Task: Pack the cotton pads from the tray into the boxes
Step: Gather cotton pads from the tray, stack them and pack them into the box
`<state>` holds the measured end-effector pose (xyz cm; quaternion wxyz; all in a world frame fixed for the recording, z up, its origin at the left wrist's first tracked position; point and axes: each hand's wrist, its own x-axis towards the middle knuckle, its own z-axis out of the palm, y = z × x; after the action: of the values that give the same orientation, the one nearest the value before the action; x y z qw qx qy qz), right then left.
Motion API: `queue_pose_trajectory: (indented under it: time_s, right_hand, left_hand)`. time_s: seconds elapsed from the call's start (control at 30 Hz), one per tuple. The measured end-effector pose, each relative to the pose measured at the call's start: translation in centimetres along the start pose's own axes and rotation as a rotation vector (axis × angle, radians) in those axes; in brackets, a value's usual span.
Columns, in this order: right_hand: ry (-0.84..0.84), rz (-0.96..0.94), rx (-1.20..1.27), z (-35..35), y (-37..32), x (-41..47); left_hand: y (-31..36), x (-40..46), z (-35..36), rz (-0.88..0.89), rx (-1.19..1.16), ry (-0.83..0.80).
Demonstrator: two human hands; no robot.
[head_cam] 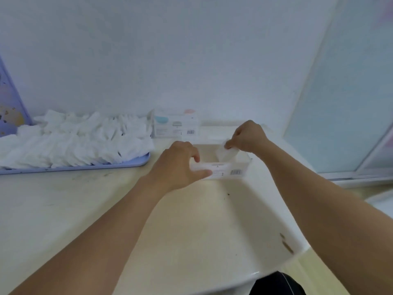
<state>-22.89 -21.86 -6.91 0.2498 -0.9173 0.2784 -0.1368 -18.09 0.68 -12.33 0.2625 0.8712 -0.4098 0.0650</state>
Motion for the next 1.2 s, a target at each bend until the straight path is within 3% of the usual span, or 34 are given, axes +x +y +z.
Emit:
queue_pose_trajectory:
  time_s: [0.2, 0.5, 0.87, 0.97, 1.07, 1.13, 1.2]
  right_hand:
    - [0.049, -0.067, -0.203, 0.4, -0.2, 0.5]
    - [-0.132, 0.034, -0.329, 2.2, -1.7, 0.2]
    - [-0.229, 0.158, -0.148, 2.2, -2.8, 0.1]
    - [-0.033, 0.018, -0.213, 1.1, -4.1, -0.1]
    - [0.233, -0.229, 0.036, 0.4, -8.0, -2.4]
    - [0.235, -0.358, 0.237, 1.2, -11.4, -4.6]
    - [0.067, -0.397, 0.356, 3.7, -14.2, -6.2]
  left_hand:
    - [-1.2, -0.5, 0.8, 0.031, 0.027, 0.078]
    - [-1.5, -1.0, 0.2, 0.03, 0.01, 0.11]
    - [-2.4, -1.5, -0.2, 0.043, -0.012, 0.12]
    - [-2.1, -1.8, -0.8, 0.086, -0.114, 0.125]
    - [-2.6, -1.0, -3.5, -0.004, -0.242, 0.34]
    - [-4.1, -0.6, -6.1, -0.095, -0.256, 0.487]
    - [-6.8, -1.2, -8.6, -0.175, -0.193, 0.542]
